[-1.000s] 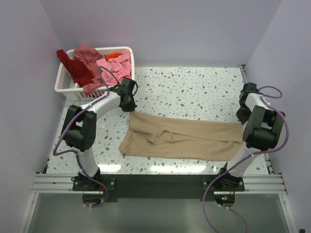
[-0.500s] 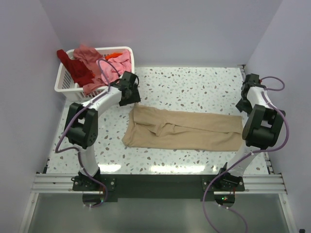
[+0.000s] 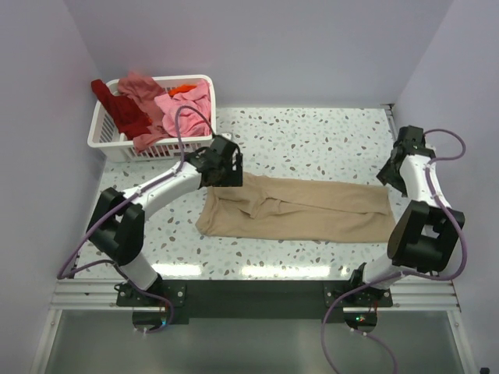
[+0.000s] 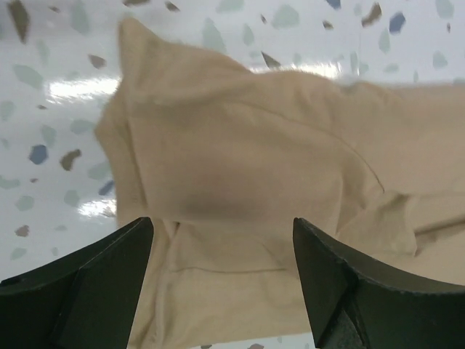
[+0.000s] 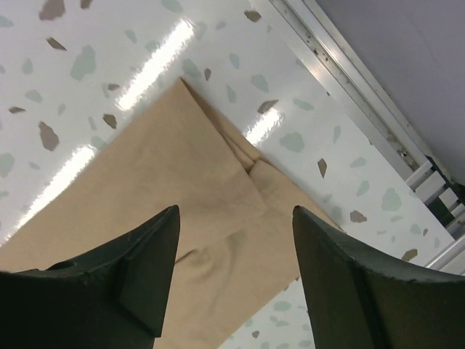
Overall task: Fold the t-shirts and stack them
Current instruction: Fold the tshirt
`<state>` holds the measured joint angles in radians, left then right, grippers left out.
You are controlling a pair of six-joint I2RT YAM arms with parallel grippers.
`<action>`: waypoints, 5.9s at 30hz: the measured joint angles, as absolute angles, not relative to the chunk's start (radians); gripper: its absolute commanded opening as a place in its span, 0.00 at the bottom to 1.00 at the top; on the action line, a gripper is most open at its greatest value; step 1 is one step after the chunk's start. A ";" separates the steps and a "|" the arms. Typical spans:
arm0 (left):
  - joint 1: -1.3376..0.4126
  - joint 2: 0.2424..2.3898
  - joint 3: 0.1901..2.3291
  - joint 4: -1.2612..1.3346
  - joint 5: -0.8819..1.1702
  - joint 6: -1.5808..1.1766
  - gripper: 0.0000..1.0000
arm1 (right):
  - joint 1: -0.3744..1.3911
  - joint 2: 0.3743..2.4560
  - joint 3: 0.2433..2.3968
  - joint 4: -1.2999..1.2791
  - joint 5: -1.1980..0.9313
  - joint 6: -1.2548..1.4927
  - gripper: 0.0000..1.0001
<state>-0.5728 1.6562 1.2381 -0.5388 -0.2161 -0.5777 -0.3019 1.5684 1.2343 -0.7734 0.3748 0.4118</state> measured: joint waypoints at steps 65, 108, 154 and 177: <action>-0.855 1.667 1.163 -0.530 -0.152 -0.527 0.73 | -0.320 1.535 1.028 -0.715 0.517 0.445 0.00; -0.886 1.901 1.283 -0.504 -0.136 -0.553 0.36 | -0.320 1.529 1.026 -0.723 0.524 0.433 0.00; -0.820 1.907 1.390 -0.708 0.315 -0.588 0.62 | -0.320 1.507 1.025 -0.727 0.586 0.429 0.00; -0.642 1.675 1.184 -0.624 0.083 -0.596 0.75 | 0.047 1.243 0.900 -0.712 0.517 0.427 0.75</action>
<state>-0.6418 1.6752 1.1835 -0.6239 0.0834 -0.5964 0.0467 1.2427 0.9005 -0.7120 0.5171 0.4271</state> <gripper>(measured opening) 0.751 0.747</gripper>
